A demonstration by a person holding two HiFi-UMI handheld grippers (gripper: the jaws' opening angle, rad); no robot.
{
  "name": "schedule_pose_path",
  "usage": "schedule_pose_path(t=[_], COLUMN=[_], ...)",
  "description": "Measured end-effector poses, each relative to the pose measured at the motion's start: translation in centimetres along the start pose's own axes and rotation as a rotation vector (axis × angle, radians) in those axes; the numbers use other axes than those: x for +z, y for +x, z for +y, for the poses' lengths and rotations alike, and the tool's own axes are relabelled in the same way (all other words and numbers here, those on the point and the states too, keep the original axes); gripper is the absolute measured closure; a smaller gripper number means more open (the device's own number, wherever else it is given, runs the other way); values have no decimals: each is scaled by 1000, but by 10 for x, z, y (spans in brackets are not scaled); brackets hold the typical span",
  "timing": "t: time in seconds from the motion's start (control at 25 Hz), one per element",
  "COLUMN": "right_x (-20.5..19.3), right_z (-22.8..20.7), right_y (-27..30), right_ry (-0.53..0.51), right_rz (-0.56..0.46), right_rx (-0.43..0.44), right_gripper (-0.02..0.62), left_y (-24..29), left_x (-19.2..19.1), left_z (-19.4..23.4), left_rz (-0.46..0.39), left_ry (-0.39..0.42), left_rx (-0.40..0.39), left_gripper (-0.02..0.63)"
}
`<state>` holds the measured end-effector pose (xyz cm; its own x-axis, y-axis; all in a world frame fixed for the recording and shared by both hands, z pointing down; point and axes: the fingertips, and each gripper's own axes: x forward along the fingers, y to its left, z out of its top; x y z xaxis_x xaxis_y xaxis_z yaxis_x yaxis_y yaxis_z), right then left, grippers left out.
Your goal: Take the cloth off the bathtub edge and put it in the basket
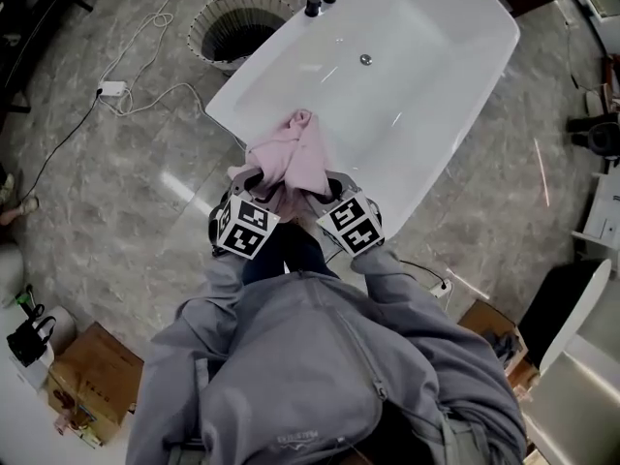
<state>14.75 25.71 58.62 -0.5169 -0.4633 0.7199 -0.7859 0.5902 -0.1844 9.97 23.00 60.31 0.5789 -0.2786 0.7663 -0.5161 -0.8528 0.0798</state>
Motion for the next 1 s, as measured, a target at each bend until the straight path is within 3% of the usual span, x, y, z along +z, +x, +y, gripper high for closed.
schedule_pose_path(t=[0.48,0.8,1.0], right_x=[84,150,192], right_z=[27,60,82], right_y=[-14,19,57], right_ry=[-182,-300,-355], right_rz=[-92,-139,-143], right_rx=[92,185,226], right_gripper=[505,505,505], left_y=[-84,-137,-163], left_x=[30,19,2], left_z=[36,95,143], left_rz=[-102,-159,-191], left_ry=[-83,-183,-237], left_rx=[200,360,421], left_gripper=[466,468,468])
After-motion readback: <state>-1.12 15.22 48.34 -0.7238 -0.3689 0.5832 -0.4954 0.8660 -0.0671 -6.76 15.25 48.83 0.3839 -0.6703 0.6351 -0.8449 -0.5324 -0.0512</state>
